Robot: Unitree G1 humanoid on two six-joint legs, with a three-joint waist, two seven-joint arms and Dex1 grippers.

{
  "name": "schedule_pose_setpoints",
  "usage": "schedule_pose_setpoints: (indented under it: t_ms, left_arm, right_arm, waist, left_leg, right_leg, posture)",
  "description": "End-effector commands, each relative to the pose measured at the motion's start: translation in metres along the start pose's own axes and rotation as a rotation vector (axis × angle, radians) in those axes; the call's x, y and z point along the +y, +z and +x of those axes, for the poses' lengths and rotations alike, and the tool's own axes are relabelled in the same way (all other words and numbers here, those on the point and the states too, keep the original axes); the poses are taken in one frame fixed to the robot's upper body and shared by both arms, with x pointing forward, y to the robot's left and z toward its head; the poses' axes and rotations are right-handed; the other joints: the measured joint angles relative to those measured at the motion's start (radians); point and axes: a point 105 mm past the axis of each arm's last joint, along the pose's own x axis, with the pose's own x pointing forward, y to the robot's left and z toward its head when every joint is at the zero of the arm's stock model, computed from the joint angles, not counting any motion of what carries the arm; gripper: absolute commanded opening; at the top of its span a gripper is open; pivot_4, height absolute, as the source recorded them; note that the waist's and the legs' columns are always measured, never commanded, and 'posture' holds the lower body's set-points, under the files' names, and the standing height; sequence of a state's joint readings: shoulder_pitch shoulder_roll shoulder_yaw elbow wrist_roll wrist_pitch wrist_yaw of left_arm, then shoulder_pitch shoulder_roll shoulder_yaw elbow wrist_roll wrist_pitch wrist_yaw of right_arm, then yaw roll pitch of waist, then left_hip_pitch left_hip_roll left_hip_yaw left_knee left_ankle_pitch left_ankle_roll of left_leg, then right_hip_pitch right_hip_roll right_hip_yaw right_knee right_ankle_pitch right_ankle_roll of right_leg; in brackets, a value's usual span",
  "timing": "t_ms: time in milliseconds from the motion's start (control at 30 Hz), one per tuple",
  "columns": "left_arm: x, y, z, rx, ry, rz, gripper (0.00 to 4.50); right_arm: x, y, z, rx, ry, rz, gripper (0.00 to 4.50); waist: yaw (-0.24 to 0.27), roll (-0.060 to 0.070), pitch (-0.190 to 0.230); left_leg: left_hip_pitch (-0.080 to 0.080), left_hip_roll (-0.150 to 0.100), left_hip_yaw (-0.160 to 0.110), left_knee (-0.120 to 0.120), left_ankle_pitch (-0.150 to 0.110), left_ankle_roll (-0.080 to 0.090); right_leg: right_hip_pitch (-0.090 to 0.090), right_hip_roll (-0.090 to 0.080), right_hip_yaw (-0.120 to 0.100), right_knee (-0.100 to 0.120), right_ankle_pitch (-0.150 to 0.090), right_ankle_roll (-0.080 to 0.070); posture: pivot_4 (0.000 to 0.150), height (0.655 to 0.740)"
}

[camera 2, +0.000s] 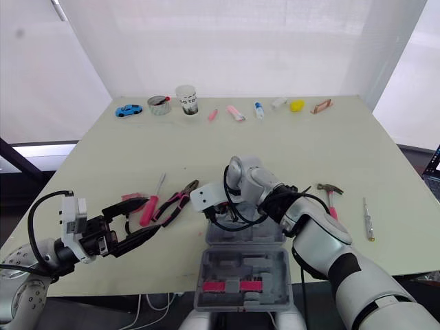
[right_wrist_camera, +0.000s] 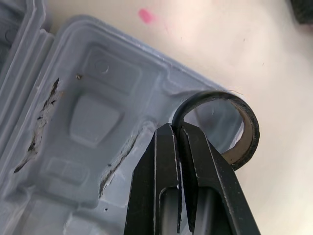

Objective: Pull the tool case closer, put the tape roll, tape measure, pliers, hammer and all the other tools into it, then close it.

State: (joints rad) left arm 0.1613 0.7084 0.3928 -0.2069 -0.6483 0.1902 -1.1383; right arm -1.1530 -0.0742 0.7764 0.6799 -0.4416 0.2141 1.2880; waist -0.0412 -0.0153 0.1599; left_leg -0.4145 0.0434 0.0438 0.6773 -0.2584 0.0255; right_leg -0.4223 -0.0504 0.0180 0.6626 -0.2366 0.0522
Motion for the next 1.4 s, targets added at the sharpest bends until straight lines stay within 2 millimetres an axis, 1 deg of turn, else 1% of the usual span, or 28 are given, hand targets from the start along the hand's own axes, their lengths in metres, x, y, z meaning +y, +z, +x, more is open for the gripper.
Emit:
schedule_pose_setpoints:
  t_ms: [33, 133, 333, 533, 767, 933, 1033, 1067, 1167, 1200, 1233, 1267, 1300, 1333, 1367, 1400]
  left_arm:
    - [0.004, 0.005, -0.001, 0.025, 0.005, 0.043, 4.5]
    - [0.007, 0.004, -0.001, 0.038, 0.011, 0.05, 4.5]
    - [0.007, 0.004, 0.003, 0.032, -0.001, 0.043, 4.5]
    - [0.007, 0.004, 0.004, 0.028, 0.001, 0.042, 4.5]
    - [0.004, 0.002, 0.005, 0.033, 0.002, 0.033, 4.5]
    - [0.003, 0.002, 0.007, 0.031, 0.003, 0.03, 4.5]
    - [0.003, 0.002, 0.007, 0.034, 0.004, 0.03, 4.5]
    - [0.003, 0.002, 0.008, 0.035, 0.003, 0.029, 4.5]
    - [0.002, 0.001, 0.008, 0.037, 0.001, 0.027, 4.5]
    - [0.002, 0.001, 0.008, 0.037, 0.0, 0.026, 4.5]
    - [0.002, 0.001, 0.008, 0.037, -0.001, 0.025, 4.5]
    - [0.002, 0.001, 0.008, 0.037, -0.001, 0.025, 4.5]
    - [0.002, 0.001, 0.008, 0.037, -0.002, 0.023, 4.5]
    - [0.002, 0.001, 0.008, 0.037, -0.003, 0.023, 4.5]
    - [0.002, 0.001, 0.009, 0.038, -0.004, 0.022, 4.5]
    - [0.002, 0.001, 0.009, 0.038, -0.004, 0.022, 4.5]
  right_arm:
    - [-0.003, 0.004, -0.003, -0.025, -0.016, -0.006, 0.04]
    - [-0.001, 0.004, -0.001, -0.03, -0.004, 0.005, 0.04]
    - [0.001, 0.0, 0.001, -0.017, -0.001, 0.008, 0.04]
    - [-0.006, 0.0, -0.001, -0.015, -0.044, -0.004, 0.04]
    - [-0.005, 0.001, 0.0, -0.016, -0.034, -0.007, 0.04]
    - [-0.008, 0.001, -0.002, -0.02, -0.053, -0.007, 0.04]
    - [-0.008, 0.002, -0.003, -0.023, -0.056, -0.006, 0.87]
    - [-0.008, 0.001, -0.003, -0.021, -0.053, -0.006, 1.41]
    - [-0.008, 0.001, -0.003, -0.021, -0.053, -0.004, 2.73]
    - [-0.008, 0.001, -0.003, -0.021, -0.056, -0.004, 3.23]
    - [-0.008, 0.001, -0.004, -0.02, -0.059, -0.003, 3.23]
    - [-0.009, 0.001, -0.004, -0.02, -0.064, -0.002, 3.81]
    - [-0.01, 0.002, -0.006, -0.029, -0.072, 0.004, 3.81]
    - [-0.011, 0.003, -0.007, -0.036, -0.077, 0.008, 4.34]
    - [-0.011, 0.004, -0.008, -0.039, -0.08, 0.01, 4.46]
    - [-0.013, 0.004, -0.012, -0.047, -0.091, 0.015, 4.46]
  waist:
    - [0.0, 0.0, 0.0]
    - [0.0, 0.0, 0.0]
    - [0.0, 0.0, 0.0]
    - [0.0, 0.0, 0.0]
    - [0.0, 0.0, 0.0]
    - [0.0, 0.0, 0.0]
    - [0.0, 0.0, 0.0]
    - [0.0, 0.0, 0.0]
    - [0.0, 0.0, 0.0]
    - [0.0, 0.0, 0.0]
    - [0.0, 0.0, 0.0]
    - [0.0, 0.0, 0.0]
    - [0.0, 0.0, 0.0]
    - [0.0, 0.0, 0.0]
    - [0.0, 0.0, 0.0]
    - [0.0, 0.0, 0.0]
  left_leg:
    - [0.0, 0.0, 0.0, 0.0, 0.0, 0.0]
    - [0.0, 0.0, 0.0, 0.0, 0.0, 0.0]
    - [0.0, 0.0, 0.0, -0.001, 0.0, 0.0]
    - [0.0, 0.0, 0.0, -0.001, 0.0, 0.0]
    - [0.0, 0.0, 0.0, -0.002, 0.0, 0.0]
    - [0.0, 0.0, 0.001, -0.002, 0.0, 0.0]
    - [0.0, 0.0, 0.0, -0.003, 0.0, 0.0]
    - [0.0, 0.0, 0.0, -0.003, 0.0, 0.0]
    - [0.0, 0.0, 0.001, -0.003, 0.0, 0.0]
    - [0.0, 0.0, 0.0, -0.003, 0.0, 0.0]
    - [0.0, 0.0, 0.001, -0.003, 0.0, 0.0]
    - [0.0, 0.0, 0.001, -0.003, 0.0, 0.0]
    - [0.0, 0.0, 0.0, -0.003, 0.0, 0.0]
    - [0.0, 0.0, 0.0, -0.003, 0.0, 0.0]
    - [0.0, 0.0, 0.001, -0.003, 0.0, 0.0]
    - [0.0, 0.0, 0.001, -0.003, 0.0, 0.0]
  right_leg:
    - [0.0, 0.0, 0.0, 0.0, 0.0, 0.0]
    - [0.0, 0.0, 0.0, 0.0, 0.0, 0.0]
    - [0.0, 0.0, 0.0, 0.0, 0.0, 0.0]
    - [-0.001, 0.0, 0.0, 0.0, 0.0, 0.0]
    - [-0.001, 0.0, 0.0, -0.001, 0.0, 0.0]
    - [-0.001, 0.0, 0.0, -0.001, 0.0, 0.0]
    - [-0.001, 0.0, 0.0, -0.001, 0.0, 0.0]
    - [-0.001, 0.0, 0.0, -0.001, 0.0, 0.0]
    - [-0.001, 0.0, 0.0, -0.001, 0.0, 0.0]
    - [-0.001, 0.0, 0.0, -0.001, 0.0, 0.0]
    - [-0.001, 0.0, 0.0, -0.001, 0.0, 0.0]
    - [-0.001, 0.0, 0.0, -0.001, 0.0, 0.0]
    - [-0.001, 0.0, 0.0, -0.001, 0.0, 0.0]
    - [-0.001, 0.0, 0.0, -0.001, 0.0, 0.0]
    - [-0.001, 0.0, 0.0, -0.001, 0.0, 0.0]
    - [-0.001, 0.0, 0.0, -0.001, 0.0, 0.0]
  posture:
    - [0.15, 0.74]
    - [0.15, 0.74]
    - [0.15, 0.74]
    - [0.15, 0.74]
    - [0.15, 0.74]
    - [0.15, 0.74]
    - [0.15, 0.74]
    - [0.15, 0.74]
    - [0.15, 0.74]
    - [0.15, 0.74]
    - [0.15, 0.74]
    - [0.15, 0.74]
    - [0.15, 0.74]
    - [0.15, 0.74]
    - [0.15, 0.74]
    - [0.15, 0.74]
